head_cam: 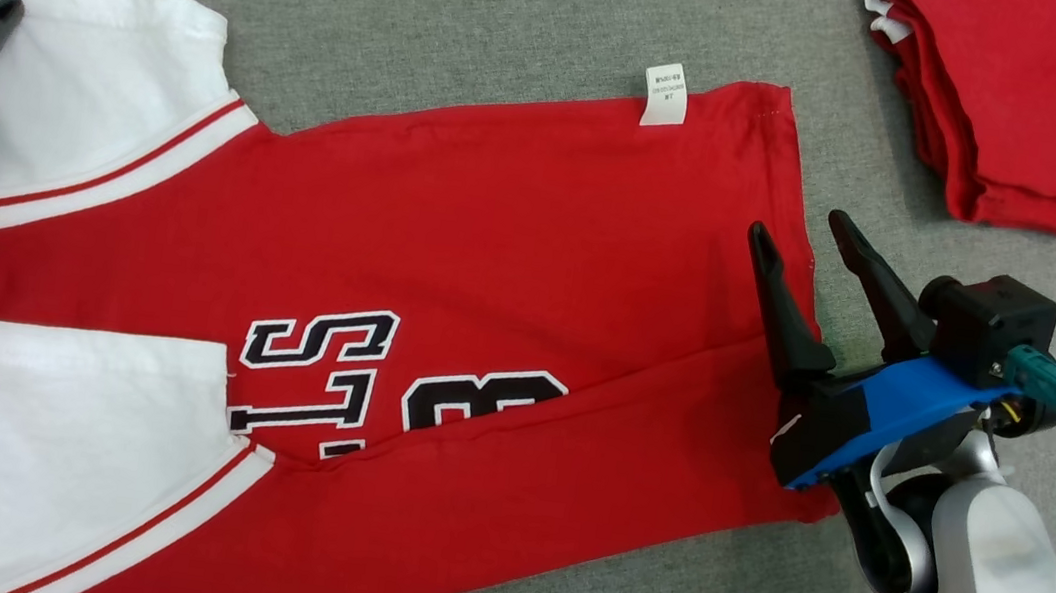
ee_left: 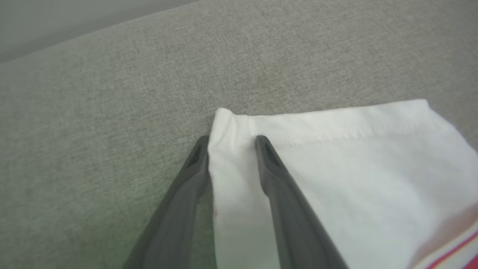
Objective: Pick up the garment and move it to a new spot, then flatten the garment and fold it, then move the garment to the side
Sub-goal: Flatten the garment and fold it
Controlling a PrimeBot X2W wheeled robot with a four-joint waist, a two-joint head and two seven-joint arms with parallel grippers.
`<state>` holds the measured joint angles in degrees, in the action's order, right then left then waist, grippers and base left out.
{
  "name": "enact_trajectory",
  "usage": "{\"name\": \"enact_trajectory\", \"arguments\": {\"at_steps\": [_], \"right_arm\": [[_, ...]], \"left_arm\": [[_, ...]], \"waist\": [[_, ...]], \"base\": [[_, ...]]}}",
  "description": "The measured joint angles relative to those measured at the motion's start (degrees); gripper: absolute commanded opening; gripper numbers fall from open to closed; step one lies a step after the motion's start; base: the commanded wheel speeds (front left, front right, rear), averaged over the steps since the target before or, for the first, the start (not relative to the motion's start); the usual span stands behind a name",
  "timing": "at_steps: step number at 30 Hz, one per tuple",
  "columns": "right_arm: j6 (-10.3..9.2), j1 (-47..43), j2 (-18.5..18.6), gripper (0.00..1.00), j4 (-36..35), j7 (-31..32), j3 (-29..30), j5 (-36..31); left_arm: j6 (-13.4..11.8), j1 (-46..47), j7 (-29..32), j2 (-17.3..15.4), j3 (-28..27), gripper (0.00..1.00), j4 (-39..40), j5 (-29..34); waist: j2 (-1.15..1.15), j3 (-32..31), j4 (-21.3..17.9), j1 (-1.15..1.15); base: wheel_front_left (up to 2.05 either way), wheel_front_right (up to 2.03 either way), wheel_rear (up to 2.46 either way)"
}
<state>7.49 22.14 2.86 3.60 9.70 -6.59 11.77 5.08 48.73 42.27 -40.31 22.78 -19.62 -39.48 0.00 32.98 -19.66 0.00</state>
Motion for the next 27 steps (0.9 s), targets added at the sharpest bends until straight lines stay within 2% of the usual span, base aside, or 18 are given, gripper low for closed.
{"name": "enact_trajectory", "arguments": {"at_steps": [1, 11, 21, 27], "right_arm": [[0.00, 0.32, 0.00, 1.00, 0.04, -0.02, 0.05, 0.00], [0.00, 6.95, 0.00, 1.00, 3.57, 1.94, 1.94, -1.66], [0.00, 15.27, 2.80, 1.00, 15.63, 7.11, 7.45, -4.76], [0.00, 18.73, 3.18, 0.98, 22.97, 9.53, 8.81, -4.09]], "left_arm": [[0.01, 0.07, 0.00, 0.10, -0.07, 0.00, 0.05, -0.42], [0.88, 0.27, -4.98, 1.79, -1.26, 0.00, 2.26, -2.43], [2.02, 0.64, -10.20, 3.76, 2.20, 0.00, 7.34, -2.90], [2.07, 0.62, -12.23, 4.26, 4.33, 0.00, 9.15, -3.43]], "waist": [[0.00, 0.04, 0.07, 0.00], [0.00, -1.08, 2.79, 0.00], [0.00, -2.70, 7.56, -0.01], [0.00, -2.69, 9.43, -0.01]], "base": [[0.00, 0.00, 0.00], [0.00, 0.00, 0.00], [0.00, 0.00, 0.00], [0.00, 0.00, 0.00]]}}
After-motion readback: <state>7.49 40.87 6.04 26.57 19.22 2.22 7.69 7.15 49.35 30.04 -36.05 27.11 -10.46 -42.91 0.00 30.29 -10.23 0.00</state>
